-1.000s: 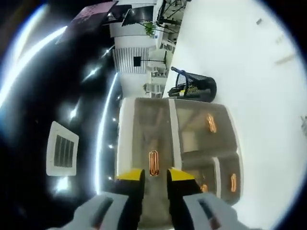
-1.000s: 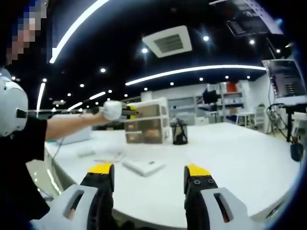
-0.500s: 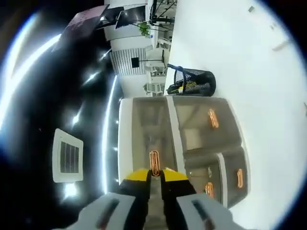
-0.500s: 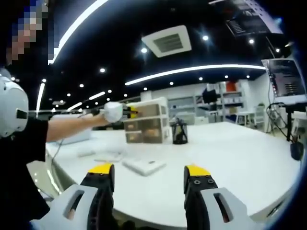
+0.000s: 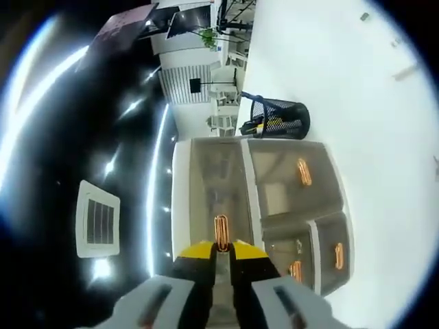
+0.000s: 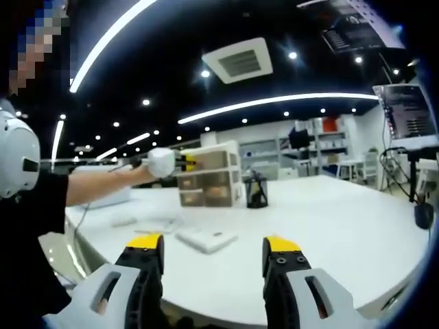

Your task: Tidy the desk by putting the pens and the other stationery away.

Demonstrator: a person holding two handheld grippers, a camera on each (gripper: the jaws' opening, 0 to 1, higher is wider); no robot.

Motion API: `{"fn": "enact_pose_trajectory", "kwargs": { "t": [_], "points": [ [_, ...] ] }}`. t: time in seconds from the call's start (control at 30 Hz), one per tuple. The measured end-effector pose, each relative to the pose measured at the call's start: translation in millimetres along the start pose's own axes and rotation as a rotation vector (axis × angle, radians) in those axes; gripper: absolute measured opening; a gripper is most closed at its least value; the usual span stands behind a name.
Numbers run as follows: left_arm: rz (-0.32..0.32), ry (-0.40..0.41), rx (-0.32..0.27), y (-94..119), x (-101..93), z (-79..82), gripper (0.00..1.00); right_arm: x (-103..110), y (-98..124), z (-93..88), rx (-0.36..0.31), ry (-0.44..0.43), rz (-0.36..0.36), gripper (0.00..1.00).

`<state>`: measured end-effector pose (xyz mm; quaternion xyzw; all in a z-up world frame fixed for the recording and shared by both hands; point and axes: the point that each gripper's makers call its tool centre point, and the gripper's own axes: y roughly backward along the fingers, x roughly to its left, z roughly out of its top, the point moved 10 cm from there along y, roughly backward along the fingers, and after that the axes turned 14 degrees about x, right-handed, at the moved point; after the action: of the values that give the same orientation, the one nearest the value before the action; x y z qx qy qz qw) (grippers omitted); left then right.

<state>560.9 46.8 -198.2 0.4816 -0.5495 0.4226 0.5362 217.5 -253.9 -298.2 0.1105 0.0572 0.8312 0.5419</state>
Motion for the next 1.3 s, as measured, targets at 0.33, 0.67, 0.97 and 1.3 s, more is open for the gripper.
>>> {"fn": "enact_pose_trajectory", "kwargs": {
  "t": [0.33,0.67,0.97,1.3],
  "points": [
    [0.003,0.025,-0.001,24,-1.9,1.8,0.08,6,1,1.8,-0.007,0.006,0.014,0.54],
    [0.011,0.047,-0.001,45,-2.3,4.3,0.08,12,0,3.6,-0.008,0.021,0.024,0.54],
    [0.014,0.061,0.002,46,-0.2,7.6,0.08,6,-12,9.5,0.003,0.022,0.043,0.54],
    [0.02,0.066,-0.003,56,2.4,9.6,0.08,7,-16,11.6,0.001,0.024,0.059,0.54]
  ]
}}
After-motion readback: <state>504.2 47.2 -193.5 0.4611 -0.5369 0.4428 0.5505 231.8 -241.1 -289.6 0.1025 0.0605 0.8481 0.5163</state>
